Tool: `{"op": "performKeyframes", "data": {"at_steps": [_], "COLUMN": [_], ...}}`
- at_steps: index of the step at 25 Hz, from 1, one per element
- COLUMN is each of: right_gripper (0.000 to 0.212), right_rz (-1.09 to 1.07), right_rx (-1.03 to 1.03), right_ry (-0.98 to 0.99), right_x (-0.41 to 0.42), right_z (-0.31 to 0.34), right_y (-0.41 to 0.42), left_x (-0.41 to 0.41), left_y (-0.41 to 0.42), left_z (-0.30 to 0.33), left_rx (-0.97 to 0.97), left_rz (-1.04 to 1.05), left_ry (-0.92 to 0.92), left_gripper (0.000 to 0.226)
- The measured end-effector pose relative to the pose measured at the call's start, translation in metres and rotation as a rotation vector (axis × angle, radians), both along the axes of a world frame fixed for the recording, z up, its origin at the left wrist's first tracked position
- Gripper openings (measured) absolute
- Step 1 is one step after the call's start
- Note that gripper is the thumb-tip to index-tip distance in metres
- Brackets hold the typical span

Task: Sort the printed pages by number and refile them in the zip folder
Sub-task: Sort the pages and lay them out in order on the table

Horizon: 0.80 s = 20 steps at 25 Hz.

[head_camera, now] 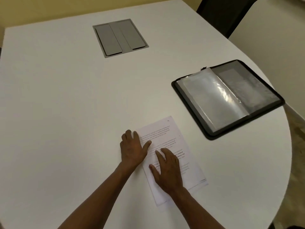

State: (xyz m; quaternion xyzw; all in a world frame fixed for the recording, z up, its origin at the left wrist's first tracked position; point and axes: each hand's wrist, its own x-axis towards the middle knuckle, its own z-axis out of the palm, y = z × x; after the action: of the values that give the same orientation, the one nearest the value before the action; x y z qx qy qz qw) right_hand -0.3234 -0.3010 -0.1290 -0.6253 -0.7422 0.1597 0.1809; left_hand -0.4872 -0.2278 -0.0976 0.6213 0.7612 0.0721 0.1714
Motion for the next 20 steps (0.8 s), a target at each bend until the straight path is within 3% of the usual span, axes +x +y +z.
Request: {"op": "performKeyframes", "data": {"at_steps": [3, 8, 11, 13, 16, 18, 20], "right_gripper": [0.061, 0.062, 0.059, 0.051, 0.051, 0.079, 0.105], "right_rz": [-0.015, -0.007, -0.044, -0.090, -0.241, -0.406, -0.515], "right_rx": [0.056, 0.047, 0.072, 0.094, -0.097, -0.240, -0.383], "right_ry": [-0.011, 0.033, 0.161, 0.307, 0.611, 0.894, 1.191], "right_x": [0.004, 0.006, 0.007, 0.011, 0.017, 0.032, 0.035], "right_z": [-0.015, -0.019, -0.020, -0.017, 0.015, 0.037, 0.058], "right_y": [-0.002, -0.003, -0.003, -0.005, -0.007, -0.008, 0.003], "left_x": [0.012, 0.025, 0.034, 0.049, 0.059, 0.056, 0.040], "left_y": [-0.003, -0.011, -0.022, -0.037, -0.057, -0.069, -0.073], "left_z": [-0.023, -0.020, 0.007, 0.022, 0.016, -0.001, -0.006], "left_rx": [0.064, 0.111, 0.222, 0.267, 0.386, 0.580, 0.543], "left_rz": [0.016, -0.001, -0.017, -0.039, -0.123, -0.273, -0.400], "left_ry": [0.031, -0.199, -0.462, -0.638, -0.576, -0.373, -0.236], "left_gripper": [0.091, 0.079, 0.054, 0.055, 0.080, 0.090, 0.090]}}
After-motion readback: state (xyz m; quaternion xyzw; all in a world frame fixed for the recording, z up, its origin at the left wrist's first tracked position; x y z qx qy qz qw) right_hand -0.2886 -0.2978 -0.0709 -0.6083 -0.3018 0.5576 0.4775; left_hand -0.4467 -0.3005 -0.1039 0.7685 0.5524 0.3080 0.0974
